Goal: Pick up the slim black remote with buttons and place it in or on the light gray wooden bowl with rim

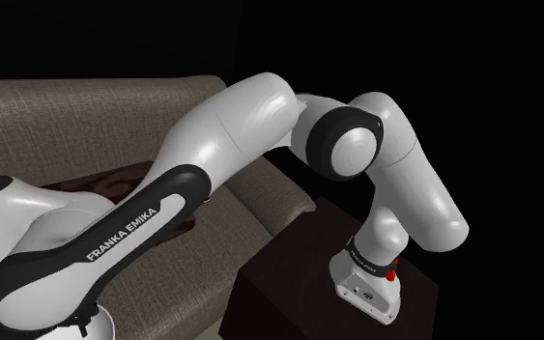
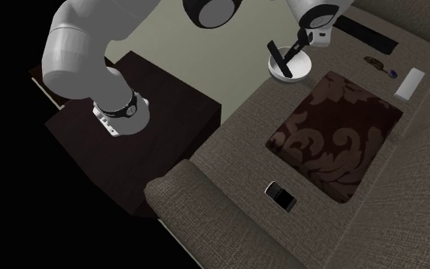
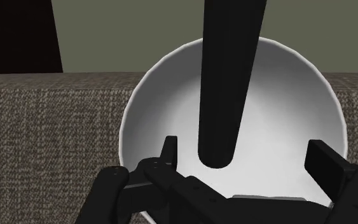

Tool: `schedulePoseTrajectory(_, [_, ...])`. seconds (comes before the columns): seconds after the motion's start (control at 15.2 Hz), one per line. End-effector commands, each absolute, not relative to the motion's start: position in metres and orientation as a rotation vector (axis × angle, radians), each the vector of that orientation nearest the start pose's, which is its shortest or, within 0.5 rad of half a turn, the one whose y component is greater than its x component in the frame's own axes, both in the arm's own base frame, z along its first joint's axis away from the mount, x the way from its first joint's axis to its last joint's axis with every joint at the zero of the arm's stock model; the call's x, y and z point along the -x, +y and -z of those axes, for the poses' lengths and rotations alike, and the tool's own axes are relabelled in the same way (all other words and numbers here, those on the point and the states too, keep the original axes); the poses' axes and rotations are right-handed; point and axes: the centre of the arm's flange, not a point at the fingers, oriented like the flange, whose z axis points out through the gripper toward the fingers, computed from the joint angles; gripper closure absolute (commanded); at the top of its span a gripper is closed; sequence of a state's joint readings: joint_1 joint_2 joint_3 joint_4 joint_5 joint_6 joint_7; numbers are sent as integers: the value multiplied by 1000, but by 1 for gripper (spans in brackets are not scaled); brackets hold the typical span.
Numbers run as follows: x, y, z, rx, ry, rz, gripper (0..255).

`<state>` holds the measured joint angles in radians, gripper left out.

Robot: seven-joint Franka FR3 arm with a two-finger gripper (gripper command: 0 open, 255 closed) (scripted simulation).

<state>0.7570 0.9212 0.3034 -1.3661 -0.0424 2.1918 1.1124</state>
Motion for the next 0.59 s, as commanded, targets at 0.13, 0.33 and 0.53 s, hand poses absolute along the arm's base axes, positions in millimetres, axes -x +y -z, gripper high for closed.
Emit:
schedulePoseTrajectory(0.13, [-403, 607, -208, 3071, 205, -329, 0])
schedulePoseTrajectory(0.33, [-403, 607, -208, 3071, 205, -329, 0])
schedulePoseTrajectory(0.53, [-403, 607, -208, 3071, 205, -329, 0])
